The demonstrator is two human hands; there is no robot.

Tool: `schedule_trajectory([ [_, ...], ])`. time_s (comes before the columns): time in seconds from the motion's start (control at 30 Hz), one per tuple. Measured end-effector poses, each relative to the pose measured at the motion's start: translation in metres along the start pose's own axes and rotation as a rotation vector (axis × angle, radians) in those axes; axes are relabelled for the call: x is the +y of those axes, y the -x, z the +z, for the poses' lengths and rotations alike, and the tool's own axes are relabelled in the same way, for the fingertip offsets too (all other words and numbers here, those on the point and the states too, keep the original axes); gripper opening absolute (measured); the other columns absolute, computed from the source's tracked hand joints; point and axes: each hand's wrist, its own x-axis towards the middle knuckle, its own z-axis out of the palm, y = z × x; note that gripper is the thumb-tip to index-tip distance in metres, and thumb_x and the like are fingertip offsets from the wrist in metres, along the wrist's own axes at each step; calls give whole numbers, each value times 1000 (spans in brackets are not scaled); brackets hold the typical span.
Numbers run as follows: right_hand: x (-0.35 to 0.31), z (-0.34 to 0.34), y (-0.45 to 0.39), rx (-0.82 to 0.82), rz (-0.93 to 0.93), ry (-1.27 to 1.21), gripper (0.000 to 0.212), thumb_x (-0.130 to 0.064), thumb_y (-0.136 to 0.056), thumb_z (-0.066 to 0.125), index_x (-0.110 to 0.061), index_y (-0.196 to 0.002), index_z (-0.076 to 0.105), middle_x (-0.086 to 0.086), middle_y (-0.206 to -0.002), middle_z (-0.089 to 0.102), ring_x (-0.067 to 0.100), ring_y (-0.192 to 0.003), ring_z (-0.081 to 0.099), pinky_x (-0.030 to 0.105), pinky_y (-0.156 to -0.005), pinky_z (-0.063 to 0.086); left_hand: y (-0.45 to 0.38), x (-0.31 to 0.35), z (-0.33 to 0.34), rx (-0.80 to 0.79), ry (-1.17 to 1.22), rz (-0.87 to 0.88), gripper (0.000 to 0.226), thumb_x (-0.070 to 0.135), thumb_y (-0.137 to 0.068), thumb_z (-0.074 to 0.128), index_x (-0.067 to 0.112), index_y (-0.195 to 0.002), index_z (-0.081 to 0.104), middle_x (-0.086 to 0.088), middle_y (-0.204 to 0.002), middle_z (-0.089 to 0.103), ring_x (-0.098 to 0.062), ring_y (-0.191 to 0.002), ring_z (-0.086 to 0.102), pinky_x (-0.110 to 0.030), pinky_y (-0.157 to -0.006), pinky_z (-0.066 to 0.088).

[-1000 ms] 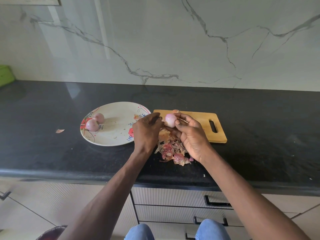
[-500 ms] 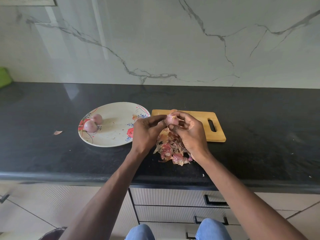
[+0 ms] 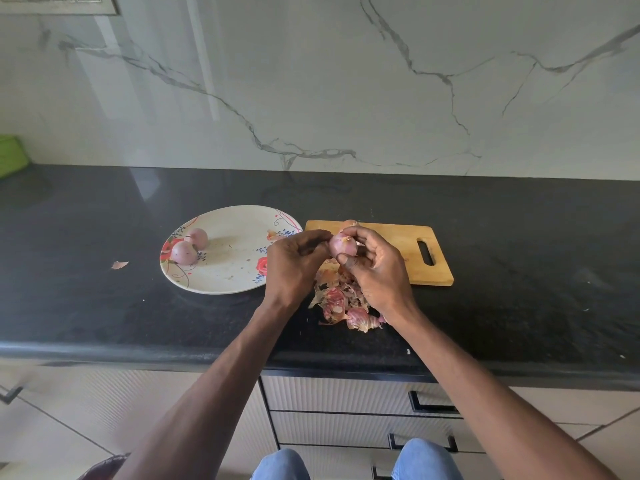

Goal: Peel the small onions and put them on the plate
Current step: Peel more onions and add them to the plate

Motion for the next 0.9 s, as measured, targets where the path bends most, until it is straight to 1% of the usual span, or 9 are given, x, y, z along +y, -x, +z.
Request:
schedule_trajectory([
  [0.2,-2,-1,-4,-19,130,-170,43,2,-89,69,-24,-122,65,0,-128,67,10,-117,64,39,-102,53,-5,-4,0,12,71,-54,22,-1,-87,73,17,-100,76,-1,-92,78,-18,-86,76,-32,-81,61],
  [0.3,-3,1,-6,-7,160,-222,38,-2,-89,71,-28,-117,68,1,-127,68,16,-119,64,46,-104,52,-5,-3,2,37,58,-83,21,-1,-89,70,13,-103,77,5,-91,78,-10,-85,75,-23,-77,59],
  [0.37,-3,1,-6,11,168,-228,33,-9,-88,75,-27,-116,68,-1,-123,70,18,-117,65,47,-102,53,-5,0,3,22,60,-87,19,3,-89,70,17,-99,79,7,-87,79,-9,-83,75,-18,-72,56],
  [0.43,-3,1,-6,16,166,-211,33,-11,-89,76,-26,-117,68,-3,-123,69,16,-118,65,46,-101,54,-4,1,2,-11,57,-74,17,7,-89,73,18,-101,79,4,-90,79,-12,-86,76,-22,-75,58],
  [0.53,-2,-1,-5,9,166,-203,35,-5,-90,71,-24,-120,67,-2,-127,68,14,-118,64,44,-102,53,-4,1,0,-38,68,-75,17,9,-89,74,15,-105,78,1,-94,79,-15,-90,76,-28,-80,60],
  [0.6,-2,-2,-5,-4,177,-197,38,0,-91,69,-25,-119,66,0,-128,67,12,-118,64,42,-102,53,-4,0,-2,-49,51,-73,21,11,-88,76,8,-109,77,-2,-96,79,-14,-90,76,-25,-78,59],
  [0.7,-2,-3,-6,-31,176,-132,38,-2,-92,68,-28,-120,66,1,-129,67,12,-120,62,41,-103,52,-4,-1,-3,-51,-15,-60,27,12,-88,77,6,-114,75,-2,-101,78,-7,-89,75,-18,-75,57],
  [0.8,-2,-5,-5,-47,196,-155,38,-1,-93,65,-22,-125,66,3,-122,70,13,-114,67,37,-100,54,-3,0,-4,-61,-29,-68,23,7,-89,75,7,-112,76,6,-95,77,-4,-87,74,-16,-72,56],
  [0.9,-2,-5,-4,-65,219,-178,40,2,-94,63,-15,-130,64,5,-118,72,13,-108,70,34,-96,56,-3,0,-4,-55,-28,-68,20,4,-89,74,17,-103,78,15,-87,77,-7,-83,75,-20,-72,58],
])
